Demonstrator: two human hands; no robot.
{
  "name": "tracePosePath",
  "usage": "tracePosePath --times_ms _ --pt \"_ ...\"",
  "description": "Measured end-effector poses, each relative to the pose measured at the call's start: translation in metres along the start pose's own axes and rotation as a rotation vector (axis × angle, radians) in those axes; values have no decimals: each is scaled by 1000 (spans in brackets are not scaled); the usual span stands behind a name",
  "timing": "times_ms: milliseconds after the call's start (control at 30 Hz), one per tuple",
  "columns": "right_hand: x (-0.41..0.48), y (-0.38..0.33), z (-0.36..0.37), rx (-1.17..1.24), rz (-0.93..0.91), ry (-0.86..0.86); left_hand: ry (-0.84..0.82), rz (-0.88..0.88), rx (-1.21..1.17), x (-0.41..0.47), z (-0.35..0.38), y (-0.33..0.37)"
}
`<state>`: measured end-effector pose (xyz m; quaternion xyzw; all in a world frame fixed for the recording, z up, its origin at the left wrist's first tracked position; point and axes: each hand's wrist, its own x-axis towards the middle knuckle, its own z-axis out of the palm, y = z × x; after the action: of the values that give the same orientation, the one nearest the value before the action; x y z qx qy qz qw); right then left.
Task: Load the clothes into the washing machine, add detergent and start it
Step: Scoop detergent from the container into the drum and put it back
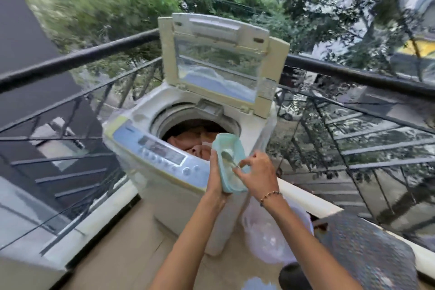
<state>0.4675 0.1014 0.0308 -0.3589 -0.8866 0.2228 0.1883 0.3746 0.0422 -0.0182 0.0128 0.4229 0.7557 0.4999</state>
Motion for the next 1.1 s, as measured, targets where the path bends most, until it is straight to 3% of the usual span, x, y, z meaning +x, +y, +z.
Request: tracePosePath --times_ms 200,400,700,867,1100 --pt "44 -48 22 -170 -221 26 179 11 176 11 -53 46" --pt "103 -76 47 -262 -459 -42 144 77 299 43 -81 106" --pt "170 -96 78 -256 -648 -159 134 -17 248 118 -98 189" --pt "204 -104 84 -131 -589 -290 156 -91 199 152 -104 211" --pt "252 -105 110 113 -226 -437 135 -141 272 195 -117 233"
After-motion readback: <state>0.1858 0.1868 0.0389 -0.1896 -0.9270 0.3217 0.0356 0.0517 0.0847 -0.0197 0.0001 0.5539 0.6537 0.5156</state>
